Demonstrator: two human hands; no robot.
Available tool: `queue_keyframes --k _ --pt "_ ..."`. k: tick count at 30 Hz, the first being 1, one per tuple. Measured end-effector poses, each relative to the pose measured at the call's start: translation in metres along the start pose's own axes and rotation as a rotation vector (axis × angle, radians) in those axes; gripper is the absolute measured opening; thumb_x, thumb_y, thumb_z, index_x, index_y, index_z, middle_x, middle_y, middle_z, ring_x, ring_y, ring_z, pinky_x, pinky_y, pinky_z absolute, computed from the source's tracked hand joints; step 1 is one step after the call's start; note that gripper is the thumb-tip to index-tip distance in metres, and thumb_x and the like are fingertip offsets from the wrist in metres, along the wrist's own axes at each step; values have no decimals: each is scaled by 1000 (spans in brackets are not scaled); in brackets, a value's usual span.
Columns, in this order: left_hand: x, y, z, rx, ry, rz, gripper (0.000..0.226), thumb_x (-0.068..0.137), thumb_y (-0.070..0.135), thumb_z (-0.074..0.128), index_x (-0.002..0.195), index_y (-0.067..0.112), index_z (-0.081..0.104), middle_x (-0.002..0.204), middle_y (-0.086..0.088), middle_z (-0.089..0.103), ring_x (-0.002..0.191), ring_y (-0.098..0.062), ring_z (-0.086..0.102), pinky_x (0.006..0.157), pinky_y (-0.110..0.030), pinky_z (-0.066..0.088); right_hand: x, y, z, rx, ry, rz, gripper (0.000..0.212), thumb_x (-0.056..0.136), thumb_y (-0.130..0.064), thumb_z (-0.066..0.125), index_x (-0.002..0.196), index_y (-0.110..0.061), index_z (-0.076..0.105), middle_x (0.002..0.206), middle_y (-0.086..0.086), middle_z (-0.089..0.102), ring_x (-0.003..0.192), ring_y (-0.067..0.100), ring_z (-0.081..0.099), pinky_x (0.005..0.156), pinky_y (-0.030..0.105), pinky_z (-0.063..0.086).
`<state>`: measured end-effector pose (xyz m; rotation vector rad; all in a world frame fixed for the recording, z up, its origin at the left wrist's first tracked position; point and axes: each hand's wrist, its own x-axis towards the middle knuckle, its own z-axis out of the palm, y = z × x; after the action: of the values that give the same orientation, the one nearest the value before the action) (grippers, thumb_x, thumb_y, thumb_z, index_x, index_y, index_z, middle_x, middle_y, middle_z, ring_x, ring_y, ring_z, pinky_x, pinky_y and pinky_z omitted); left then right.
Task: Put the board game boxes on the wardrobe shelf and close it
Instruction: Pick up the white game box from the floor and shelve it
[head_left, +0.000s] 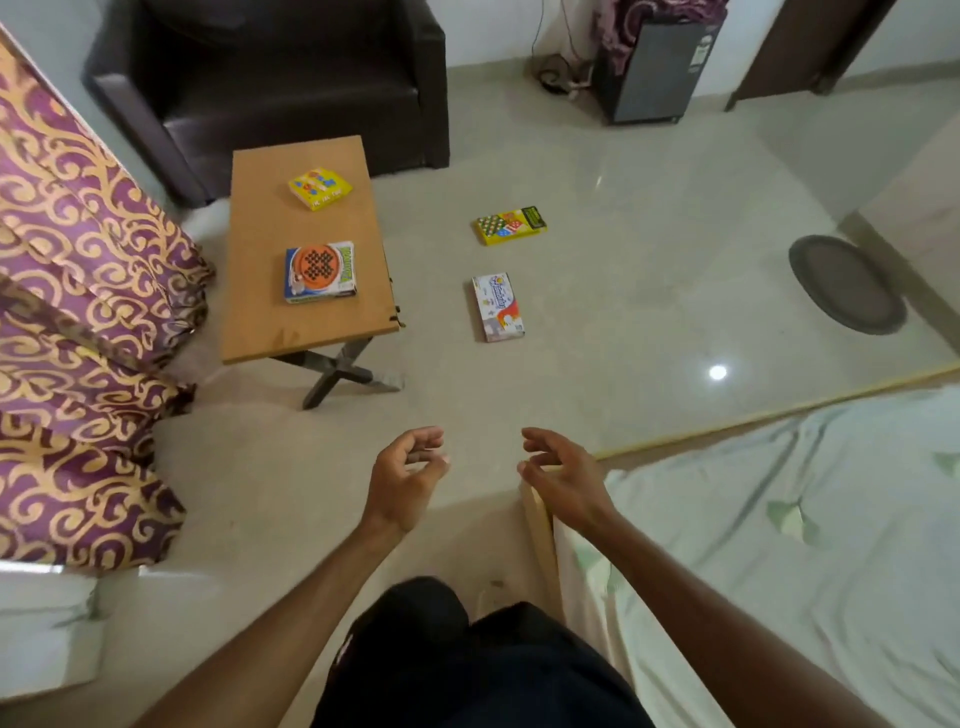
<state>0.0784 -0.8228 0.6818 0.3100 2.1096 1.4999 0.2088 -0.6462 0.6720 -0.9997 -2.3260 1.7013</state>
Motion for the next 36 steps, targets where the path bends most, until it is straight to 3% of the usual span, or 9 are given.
queue_keyframes --k 6,10,17,21,24,29,33,36 --pt "170 29 -1 -42 61 -42 28 81 21 68 108 25 66 108 8 68 98 -8 63 85 -22 49 179 -41 -10 -87 -63 -20 41 85 -24 68 125 -27 59 110 -10 65 98 5 63 80 21 53" --pt "288 45 -5 -37 75 -70 25 86 11 65 107 24 65 108 6 68 97 -6 63 76 -11 45 293 -58 -15 -137 -69 1 43 84 -23 69 125 -25 59 109 -9 66 95 4 65 83 23 53" --pt "498 93 17 87 -60 -105 32 75 20 65 107 20 66 105 4 70 88 -4 64 74 -13 46 484 -89 -45 -129 -16 100 42 83 -21 69 124 -24 59 106 -8 66 92 7 65 78 18 49" --pt "606 98 60 146 -129 -164 29 79 16 64 107 20 67 102 5 69 86 -4 64 74 -12 46 592 -75 -67 -107 -23 178 44 83 -20 69 126 -25 59 105 -7 65 92 12 65 83 30 55" --pt "682 75 102 201 -153 -197 31 78 12 61 108 17 67 100 3 70 82 -4 64 69 -6 46 676 -38 -78 -150 -85 204 44 80 -28 65 123 -29 58 102 -12 65 93 11 64 94 39 50" --pt "798 -15 176 294 -209 -351 36 75 28 60 110 22 66 99 7 68 85 -11 66 81 -31 55 815 68 -73 -300 -254 269 50 75 -34 58 125 -28 58 104 -9 65 90 13 64 97 44 47" --pt "885 -124 236 359 -241 -523 47 69 37 58 113 21 64 98 9 65 86 -16 65 87 -36 54 920 193 -46 -420 -389 332 51 78 -30 61 129 -26 55 115 -1 66 99 18 64 95 39 49" --pt "944 -211 275 403 -218 -605 45 68 37 59 109 18 63 100 3 67 92 -22 65 85 -35 52 986 286 -13 -445 -398 365 49 81 -25 65 129 -25 56 119 2 64 99 20 63 91 30 48"
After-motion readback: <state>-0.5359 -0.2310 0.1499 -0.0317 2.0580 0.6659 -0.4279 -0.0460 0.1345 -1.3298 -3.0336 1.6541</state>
